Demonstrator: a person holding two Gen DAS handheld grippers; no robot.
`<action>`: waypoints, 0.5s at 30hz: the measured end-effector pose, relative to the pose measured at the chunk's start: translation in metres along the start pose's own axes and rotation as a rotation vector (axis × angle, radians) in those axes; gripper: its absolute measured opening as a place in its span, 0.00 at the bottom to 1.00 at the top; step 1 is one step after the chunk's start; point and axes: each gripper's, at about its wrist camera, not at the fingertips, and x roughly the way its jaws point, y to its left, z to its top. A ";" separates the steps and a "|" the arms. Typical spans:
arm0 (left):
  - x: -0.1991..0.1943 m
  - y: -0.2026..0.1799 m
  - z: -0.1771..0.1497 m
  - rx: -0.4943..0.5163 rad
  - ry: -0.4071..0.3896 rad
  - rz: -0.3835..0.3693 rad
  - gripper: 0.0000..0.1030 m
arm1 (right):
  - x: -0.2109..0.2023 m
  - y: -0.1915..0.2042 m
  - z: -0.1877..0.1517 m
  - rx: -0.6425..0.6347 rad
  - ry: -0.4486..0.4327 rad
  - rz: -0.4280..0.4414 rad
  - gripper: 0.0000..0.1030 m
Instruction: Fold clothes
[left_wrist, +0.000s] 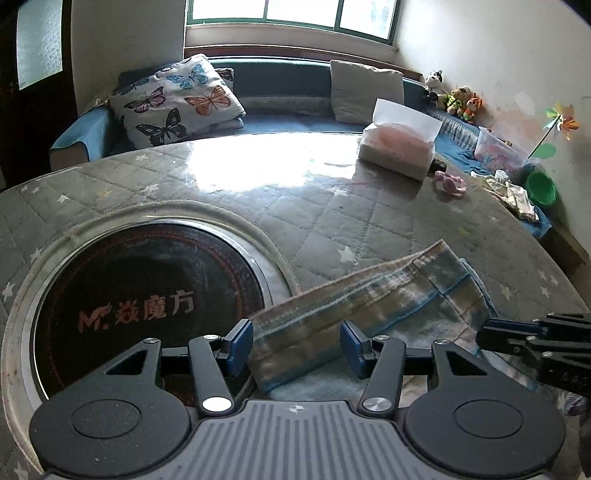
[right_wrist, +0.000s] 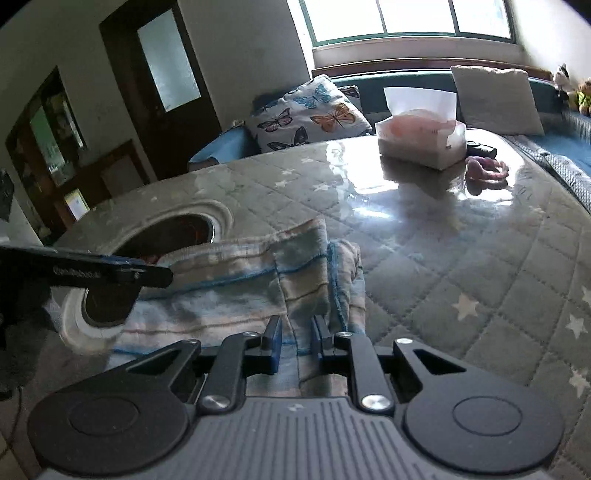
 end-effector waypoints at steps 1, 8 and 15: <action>0.002 -0.001 0.002 0.003 -0.001 -0.005 0.53 | -0.001 0.000 0.002 0.000 -0.006 0.004 0.17; 0.022 -0.015 0.012 0.035 0.011 -0.030 0.53 | 0.021 0.006 0.031 -0.041 -0.027 0.004 0.17; 0.046 -0.014 0.014 0.038 0.032 -0.038 0.54 | 0.050 -0.011 0.032 0.003 0.010 -0.023 0.15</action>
